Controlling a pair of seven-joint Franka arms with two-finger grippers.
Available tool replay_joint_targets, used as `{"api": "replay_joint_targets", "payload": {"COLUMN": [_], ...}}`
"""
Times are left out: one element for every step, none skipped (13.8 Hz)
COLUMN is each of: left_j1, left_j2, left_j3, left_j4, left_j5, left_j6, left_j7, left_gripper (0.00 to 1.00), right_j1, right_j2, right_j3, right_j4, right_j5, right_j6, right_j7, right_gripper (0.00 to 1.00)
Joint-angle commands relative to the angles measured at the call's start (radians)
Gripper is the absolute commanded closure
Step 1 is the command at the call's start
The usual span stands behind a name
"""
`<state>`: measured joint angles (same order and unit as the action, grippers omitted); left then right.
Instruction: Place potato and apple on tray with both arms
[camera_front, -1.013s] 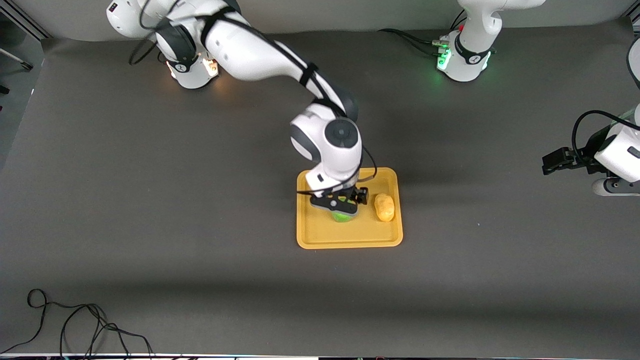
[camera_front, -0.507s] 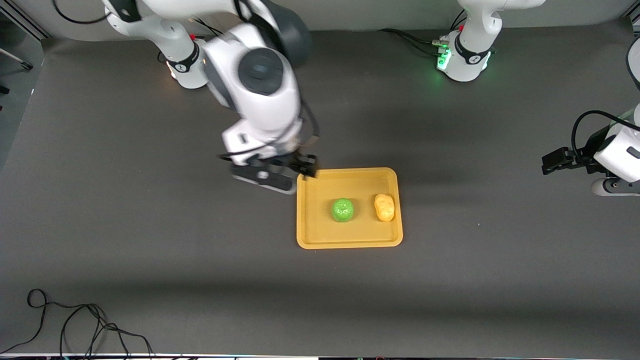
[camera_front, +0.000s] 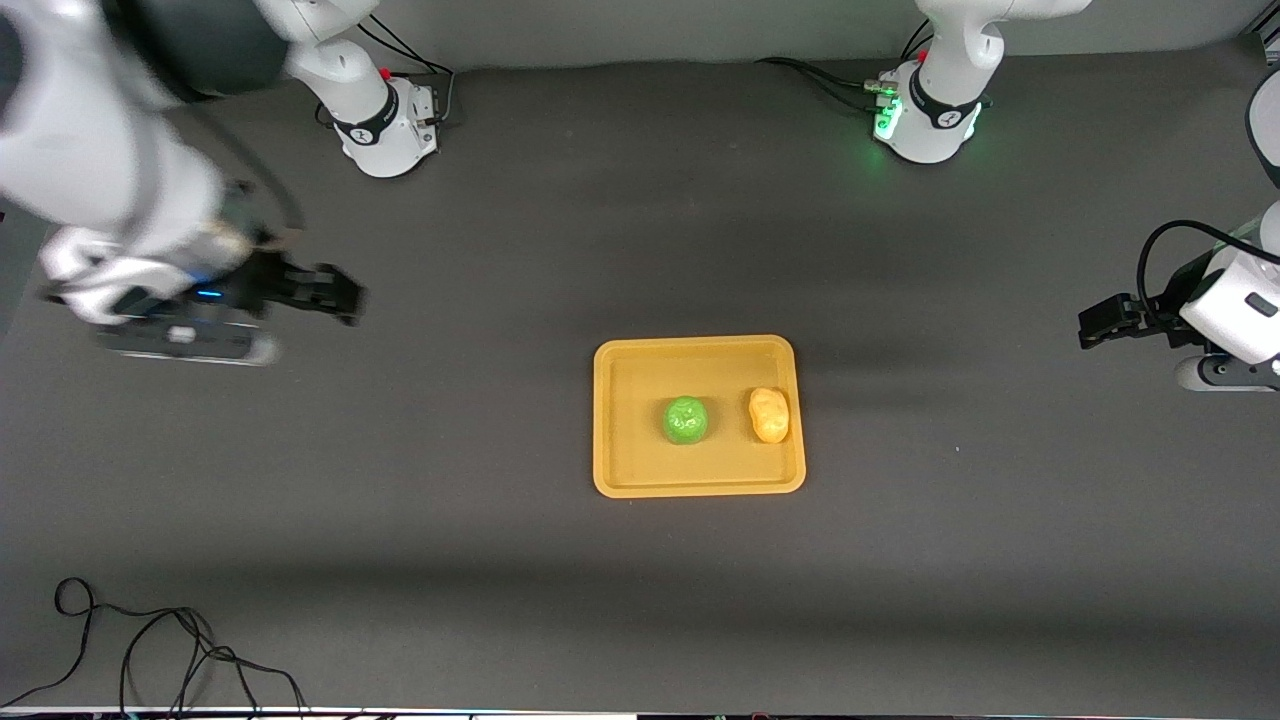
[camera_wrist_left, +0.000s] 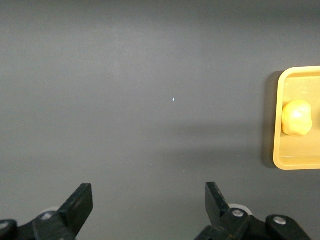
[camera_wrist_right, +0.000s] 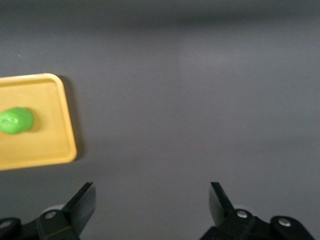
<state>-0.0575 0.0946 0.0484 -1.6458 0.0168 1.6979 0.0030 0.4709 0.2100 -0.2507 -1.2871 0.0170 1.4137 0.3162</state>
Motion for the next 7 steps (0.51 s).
{"api": "replay_joint_targets", "payload": {"left_j1": [-0.018, -0.018, -0.018, -0.019, -0.019, -0.027, -0.028], "left_j2": [-0.024, -0.024, -0.022, -0.021, -0.021, -0.019, -0.019], "left_j3": [0.008, 0.008, 0.008, 0.008, 0.007, 0.008, 0.008], "left_j4": [-0.022, -0.020, -0.020, -0.020, -0.020, -0.020, -0.020], "left_j5": [-0.006, -0.006, -0.006, -0.006, -0.006, -0.006, -0.006], "left_j6": [-0.007, -0.004, -0.001, 0.002, 0.003, 0.005, 0.003], "left_j7": [-0.006, -0.006, -0.006, -0.006, -0.008, -0.008, -0.015], "left_gripper": [0.00, 0.00, 0.00, 0.00, 0.00, 0.00, 0.00], "right_j1": [-0.198, -0.304, -0.380, -0.437, -0.478, -0.494, -0.495], "right_j2": [-0.127, -0.155, -0.193, -0.236, -0.259, -0.261, -0.253], "right_j3": [0.095, 0.152, 0.189, 0.206, 0.218, 0.219, 0.219], "right_j4": [-0.152, -0.184, -0.246, -0.320, -0.366, -0.371, -0.370], "right_j5": [0.009, 0.009, 0.009, 0.009, 0.011, 0.011, 0.009], "right_j6": [0.036, 0.050, 0.088, 0.138, 0.168, 0.168, 0.169], "right_j7": [-0.162, -0.214, -0.265, -0.316, -0.353, -0.359, -0.361], "right_gripper": [0.00, 0.00, 0.00, 0.00, 0.00, 0.00, 0.00]}}
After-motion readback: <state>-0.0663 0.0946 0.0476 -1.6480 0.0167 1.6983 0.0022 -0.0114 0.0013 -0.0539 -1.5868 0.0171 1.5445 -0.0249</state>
